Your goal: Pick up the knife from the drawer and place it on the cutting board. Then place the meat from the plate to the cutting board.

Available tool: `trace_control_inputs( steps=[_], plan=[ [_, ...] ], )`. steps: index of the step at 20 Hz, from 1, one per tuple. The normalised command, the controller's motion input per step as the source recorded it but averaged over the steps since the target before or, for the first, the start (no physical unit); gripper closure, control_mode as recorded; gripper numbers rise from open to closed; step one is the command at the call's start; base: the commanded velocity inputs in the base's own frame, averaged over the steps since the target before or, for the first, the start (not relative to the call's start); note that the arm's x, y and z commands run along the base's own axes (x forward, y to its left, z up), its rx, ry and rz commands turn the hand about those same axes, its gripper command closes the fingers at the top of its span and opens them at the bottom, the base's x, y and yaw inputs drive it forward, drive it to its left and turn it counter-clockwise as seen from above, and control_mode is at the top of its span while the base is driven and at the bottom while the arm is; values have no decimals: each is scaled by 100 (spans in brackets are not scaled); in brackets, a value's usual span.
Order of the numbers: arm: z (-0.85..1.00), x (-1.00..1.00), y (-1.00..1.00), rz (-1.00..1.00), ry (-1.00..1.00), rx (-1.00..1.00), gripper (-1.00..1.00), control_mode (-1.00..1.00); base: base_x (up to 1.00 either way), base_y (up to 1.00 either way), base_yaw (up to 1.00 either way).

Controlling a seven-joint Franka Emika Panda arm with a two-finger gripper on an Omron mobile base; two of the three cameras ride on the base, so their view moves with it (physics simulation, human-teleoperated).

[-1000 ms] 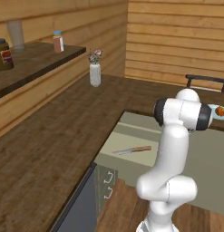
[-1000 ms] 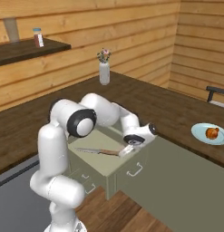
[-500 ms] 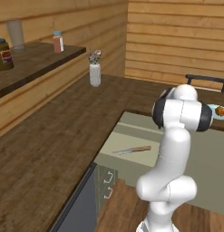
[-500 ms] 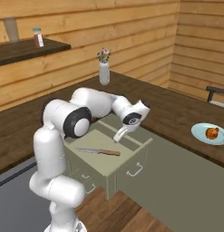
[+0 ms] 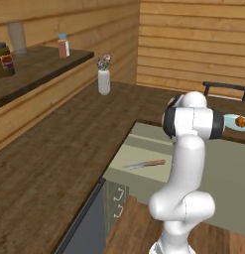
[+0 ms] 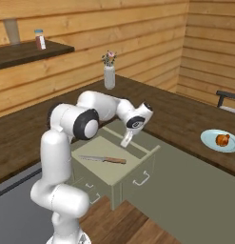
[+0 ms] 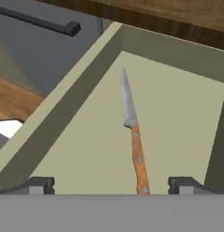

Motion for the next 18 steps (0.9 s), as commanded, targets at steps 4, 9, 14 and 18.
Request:
trace_control_inputs(
  steps=[4,9,14,18],
  plan=[
    [-9,0,41,23,-16,-8,-100,-100,0,0,0],
    [-27,0,32,18,1,-11,-100,-100,0,0,0],
    [-41,1,1,11,0,-3,-100,-100,0,0,0],
    [-28,1,1,8,-3,0,-100,-100,0,0,0]
  ],
)
